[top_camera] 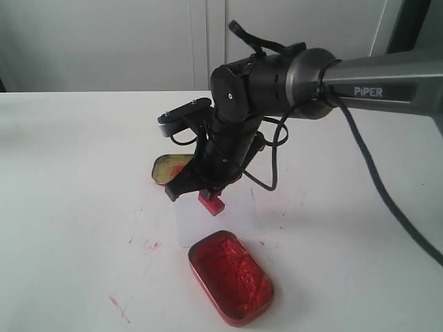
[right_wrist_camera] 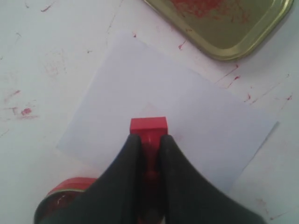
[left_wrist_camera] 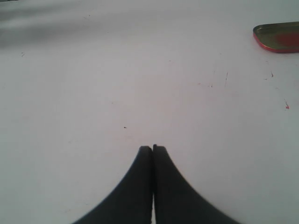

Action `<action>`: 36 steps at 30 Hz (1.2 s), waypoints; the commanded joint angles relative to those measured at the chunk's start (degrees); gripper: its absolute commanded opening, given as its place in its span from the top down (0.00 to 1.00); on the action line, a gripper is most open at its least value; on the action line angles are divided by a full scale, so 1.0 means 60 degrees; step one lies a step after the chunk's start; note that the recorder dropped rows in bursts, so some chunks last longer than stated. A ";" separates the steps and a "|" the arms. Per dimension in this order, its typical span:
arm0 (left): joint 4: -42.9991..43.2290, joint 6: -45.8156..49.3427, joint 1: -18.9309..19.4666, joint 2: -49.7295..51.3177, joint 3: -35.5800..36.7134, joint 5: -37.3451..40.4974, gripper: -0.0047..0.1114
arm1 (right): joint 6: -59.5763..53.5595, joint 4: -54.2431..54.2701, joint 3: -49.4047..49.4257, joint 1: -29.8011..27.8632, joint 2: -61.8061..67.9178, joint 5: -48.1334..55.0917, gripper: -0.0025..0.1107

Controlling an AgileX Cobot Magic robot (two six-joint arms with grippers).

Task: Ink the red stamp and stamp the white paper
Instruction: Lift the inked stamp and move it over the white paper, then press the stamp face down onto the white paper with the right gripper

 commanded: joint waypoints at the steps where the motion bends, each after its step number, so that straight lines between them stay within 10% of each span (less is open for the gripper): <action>1: 0.0015 0.0010 0.0001 -0.0024 0.0049 -0.0010 0.96 | 0.0281 -0.0362 -0.0293 -0.0026 0.0287 0.0154 0.98; 36: 0.0015 0.0010 0.0001 -0.0024 0.0049 -0.0010 0.96 | 0.0811 -0.0903 -0.0439 -0.0026 0.1882 0.0046 0.98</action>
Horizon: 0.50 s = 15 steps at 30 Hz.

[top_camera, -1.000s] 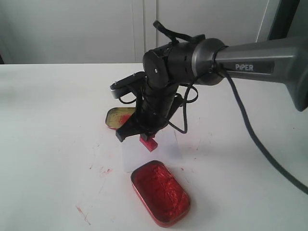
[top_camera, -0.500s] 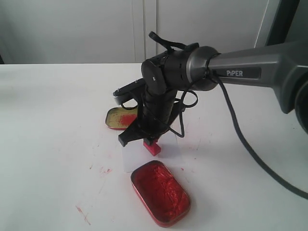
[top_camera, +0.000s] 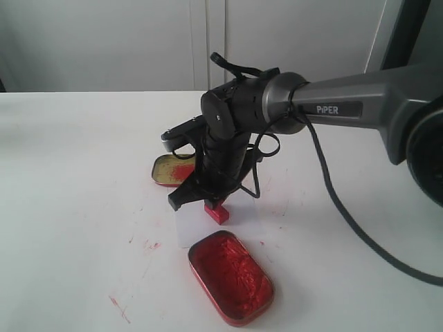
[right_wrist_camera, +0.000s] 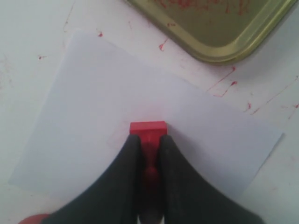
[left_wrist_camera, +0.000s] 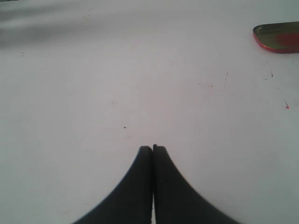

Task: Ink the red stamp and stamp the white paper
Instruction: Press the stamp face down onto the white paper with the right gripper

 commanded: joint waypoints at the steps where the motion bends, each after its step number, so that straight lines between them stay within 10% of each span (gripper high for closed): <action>1: 0.0015 0.0010 0.0001 -0.0024 0.0049 -0.0010 0.96 | 0.0055 -0.0085 0.0094 -0.0026 0.0723 0.0072 0.98; 15: 0.0015 0.0010 0.0001 -0.0024 0.0049 -0.0010 0.96 | 0.0055 -0.0085 0.0157 -0.0026 0.1275 0.0599 0.98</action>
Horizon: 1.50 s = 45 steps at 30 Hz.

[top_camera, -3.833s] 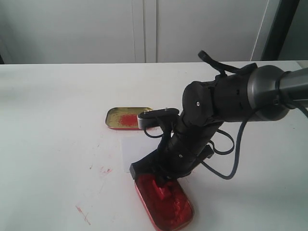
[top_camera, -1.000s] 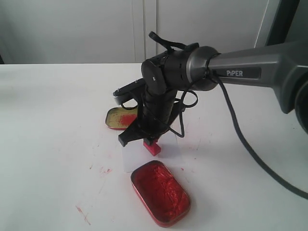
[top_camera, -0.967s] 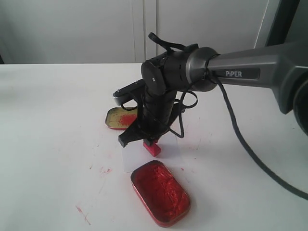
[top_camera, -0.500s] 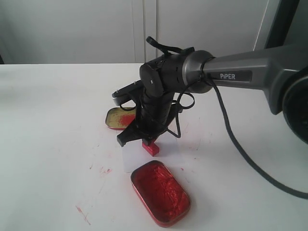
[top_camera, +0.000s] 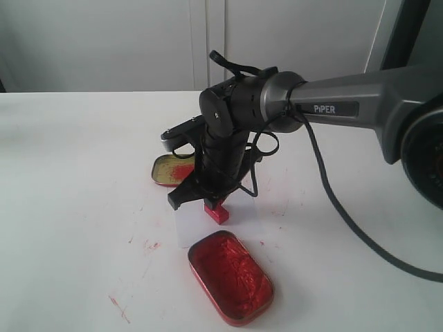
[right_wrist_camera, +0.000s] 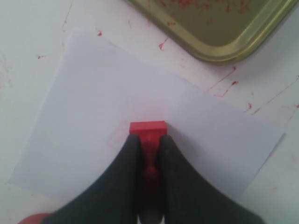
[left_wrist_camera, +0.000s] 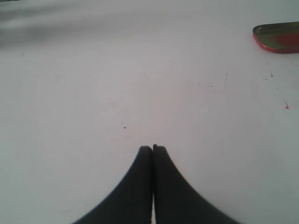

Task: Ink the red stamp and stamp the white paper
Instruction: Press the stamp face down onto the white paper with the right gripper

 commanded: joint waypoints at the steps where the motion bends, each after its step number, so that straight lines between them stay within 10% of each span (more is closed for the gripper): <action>1: 0.0015 0.0010 0.0001 -0.0024 0.0049 -0.0010 0.96 | 0.0055 -0.0085 0.0332 -0.0026 0.0896 0.0157 0.98; 45: 0.0015 0.0010 0.0001 -0.0024 0.0049 -0.0010 0.96 | -0.0021 -0.0063 0.0275 -0.0026 -0.0051 -0.0205 0.98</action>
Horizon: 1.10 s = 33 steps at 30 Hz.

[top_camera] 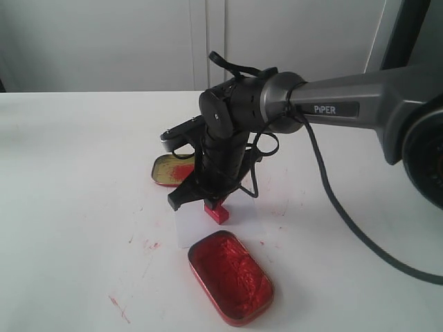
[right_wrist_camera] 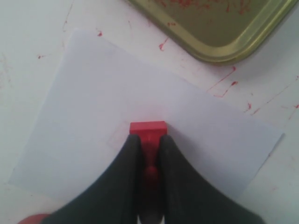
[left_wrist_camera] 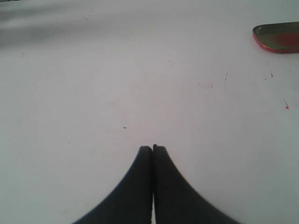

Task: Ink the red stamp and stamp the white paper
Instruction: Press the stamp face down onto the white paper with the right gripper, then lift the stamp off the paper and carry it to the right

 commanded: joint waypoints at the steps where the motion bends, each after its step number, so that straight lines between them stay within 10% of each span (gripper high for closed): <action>1: 0.0015 0.0010 0.0001 -0.0024 0.0049 -0.0010 0.96 | -0.0035 -0.0063 0.0255 -0.0026 0.0120 0.0026 0.98; 33: 0.0015 0.0010 0.0001 -0.0024 0.0049 -0.0010 0.96 | -0.0444 -0.0006 0.0255 -0.0026 -0.1169 0.0180 0.98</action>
